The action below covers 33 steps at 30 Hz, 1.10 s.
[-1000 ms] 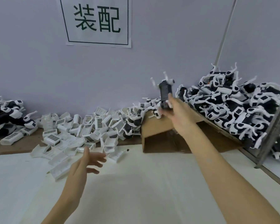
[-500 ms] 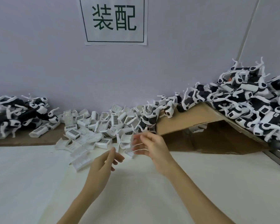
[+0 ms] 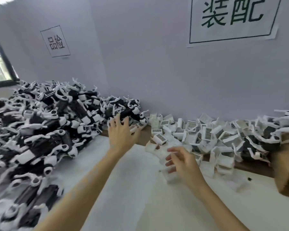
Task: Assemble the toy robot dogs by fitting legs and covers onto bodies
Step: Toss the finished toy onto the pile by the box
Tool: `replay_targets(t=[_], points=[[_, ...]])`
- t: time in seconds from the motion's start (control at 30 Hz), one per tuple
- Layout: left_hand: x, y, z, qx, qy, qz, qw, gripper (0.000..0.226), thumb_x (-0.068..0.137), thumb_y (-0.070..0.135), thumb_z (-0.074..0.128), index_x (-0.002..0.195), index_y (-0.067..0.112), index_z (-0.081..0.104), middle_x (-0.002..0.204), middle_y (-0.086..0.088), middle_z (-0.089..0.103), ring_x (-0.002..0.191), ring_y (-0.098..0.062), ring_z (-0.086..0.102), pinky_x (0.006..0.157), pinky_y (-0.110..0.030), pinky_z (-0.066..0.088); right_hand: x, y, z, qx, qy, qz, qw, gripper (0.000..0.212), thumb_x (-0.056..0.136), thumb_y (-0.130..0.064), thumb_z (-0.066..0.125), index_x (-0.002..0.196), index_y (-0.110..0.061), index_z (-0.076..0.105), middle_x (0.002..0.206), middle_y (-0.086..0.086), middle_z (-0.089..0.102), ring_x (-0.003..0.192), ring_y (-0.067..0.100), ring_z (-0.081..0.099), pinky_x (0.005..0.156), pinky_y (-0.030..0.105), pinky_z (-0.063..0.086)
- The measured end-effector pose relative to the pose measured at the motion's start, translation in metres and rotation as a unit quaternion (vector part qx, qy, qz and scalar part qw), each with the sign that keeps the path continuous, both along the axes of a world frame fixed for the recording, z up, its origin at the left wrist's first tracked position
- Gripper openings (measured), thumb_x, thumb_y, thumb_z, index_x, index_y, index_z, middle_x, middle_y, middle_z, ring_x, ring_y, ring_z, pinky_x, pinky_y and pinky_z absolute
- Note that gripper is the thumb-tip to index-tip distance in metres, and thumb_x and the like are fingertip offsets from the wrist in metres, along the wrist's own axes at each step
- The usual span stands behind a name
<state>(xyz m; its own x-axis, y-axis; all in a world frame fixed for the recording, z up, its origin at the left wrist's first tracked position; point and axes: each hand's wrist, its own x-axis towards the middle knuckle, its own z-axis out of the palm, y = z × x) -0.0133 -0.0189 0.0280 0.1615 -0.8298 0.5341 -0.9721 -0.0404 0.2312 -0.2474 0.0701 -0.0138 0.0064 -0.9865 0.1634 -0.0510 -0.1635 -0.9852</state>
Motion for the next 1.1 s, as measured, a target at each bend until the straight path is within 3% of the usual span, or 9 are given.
replay_targets(t=[0.13, 0.27, 0.43, 0.57, 0.73, 0.8, 0.9, 1.03, 1.1], points=[[0.109, -0.048, 0.033, 0.090, -0.203, 0.158, 0.962, 0.117, 0.078, 0.097, 0.049, 0.169, 0.036, 0.009, 0.177, -0.011, -0.005, 0.160, -0.049, 0.000, 0.110, -0.086, 0.023, 0.041, -0.037, 0.006, -0.009, 0.014, 0.037, 0.999, 0.022, 0.107, -0.004, 0.051, 0.111, -0.017, 0.068, 0.101, 0.014, 0.070, 0.086, 0.023, 0.070, 0.071, 0.034, 0.061], [0.169, -0.076, 0.040, 0.178, -0.203, 0.250, 0.930, 0.131, 0.064, 0.102, 0.058, 0.168, 0.044, 0.001, 0.174, -0.013, -0.022, 0.154, -0.063, -0.014, 0.105, -0.089, 0.030, 0.056, -0.056, -0.001, -0.006, 0.006, 0.061, 0.998, 0.024, 0.107, -0.006, 0.051, 0.112, -0.019, 0.070, 0.096, 0.006, 0.074, 0.086, 0.020, 0.073, 0.070, 0.031, 0.060], [0.171, -0.097, 0.026, 0.161, -0.204, 0.172, 0.950, 0.067, 0.094, 0.029, 0.078, 0.150, 0.028, 0.041, 0.158, -0.011, 0.039, 0.148, -0.070, 0.013, 0.106, -0.077, 0.041, 0.040, -0.064, -0.001, 0.012, 0.041, 0.077, 0.996, 0.029, 0.107, -0.003, 0.049, 0.106, -0.015, 0.075, 0.092, 0.003, 0.076, 0.082, 0.017, 0.073, 0.069, 0.027, 0.058], [0.182, -0.094, 0.027, 0.156, -0.216, 0.100, 0.959, 0.068, 0.093, 0.023, 0.080, 0.151, 0.022, 0.044, 0.128, -0.007, 0.060, 0.137, -0.063, 0.042, 0.113, -0.073, 0.039, 0.015, -0.060, 0.004, 0.023, 0.019, 0.055, 0.998, 0.032, 0.108, -0.001, 0.046, 0.103, -0.011, 0.077, 0.090, 0.006, 0.077, 0.079, 0.020, 0.072, 0.067, 0.025, 0.058], [0.153, -0.063, 0.017, 0.027, -0.216, -0.051, 0.975, 0.069, 0.066, 0.018, 0.100, 0.126, 0.006, 0.070, 0.107, -0.015, 0.073, 0.107, -0.060, 0.064, 0.116, -0.083, 0.025, -0.009, -0.048, 0.007, 0.030, -0.006, 0.029, 0.999, 0.032, 0.107, 0.000, 0.047, 0.102, -0.011, 0.077, 0.087, 0.008, 0.077, 0.074, 0.020, 0.071, 0.064, 0.023, 0.057], [0.121, -0.049, 0.009, 0.019, -0.198, -0.125, 0.972, 0.060, 0.071, 0.014, 0.096, 0.125, 0.006, 0.072, 0.113, -0.013, 0.074, 0.125, -0.065, 0.054, 0.113, -0.082, 0.031, -0.017, -0.040, 0.009, 0.031, -0.003, 0.024, 0.999, 0.032, 0.107, 0.000, 0.046, 0.103, -0.010, 0.076, 0.086, 0.008, 0.077, 0.073, 0.020, 0.071, 0.064, 0.024, 0.057], [0.072, -0.029, -0.003, 0.086, -0.181, -0.183, 0.963, 0.062, 0.088, 0.001, 0.078, 0.145, 0.019, 0.064, 0.143, 0.001, 0.065, 0.157, -0.060, 0.011, 0.092, -0.064, 0.058, -0.029, -0.028, 0.010, 0.035, 0.007, 0.020, 0.999, 0.032, 0.108, -0.001, 0.045, 0.103, -0.009, 0.075, 0.086, 0.010, 0.077, 0.074, 0.021, 0.071, 0.065, 0.025, 0.057], [0.044, -0.016, -0.004, 0.095, -0.213, -0.319, 0.919, 0.085, 0.089, 0.045, 0.083, 0.162, 0.035, 0.041, 0.164, 0.011, 0.044, 0.162, -0.043, 0.012, 0.110, -0.058, 0.052, -0.036, -0.020, 0.007, 0.047, 0.015, 0.011, 0.999, 0.030, 0.107, -0.001, 0.046, 0.105, -0.008, 0.074, 0.090, 0.015, 0.076, 0.074, 0.021, 0.071, 0.065, 0.026, 0.056], [0.046, -0.011, 0.005, 0.063, -0.264, -0.376, 0.886, 0.093, 0.090, 0.077, 0.062, 0.167, 0.045, 0.021, 0.175, 0.013, 0.021, 0.162, -0.029, 0.021, 0.119, -0.049, 0.041, -0.035, -0.018, 0.005, 0.049, 0.013, 0.010, 0.999, 0.029, 0.107, -0.001, 0.046, 0.105, -0.008, 0.074, 0.090, 0.014, 0.076, 0.074, 0.021, 0.071, 0.066, 0.027, 0.057]])
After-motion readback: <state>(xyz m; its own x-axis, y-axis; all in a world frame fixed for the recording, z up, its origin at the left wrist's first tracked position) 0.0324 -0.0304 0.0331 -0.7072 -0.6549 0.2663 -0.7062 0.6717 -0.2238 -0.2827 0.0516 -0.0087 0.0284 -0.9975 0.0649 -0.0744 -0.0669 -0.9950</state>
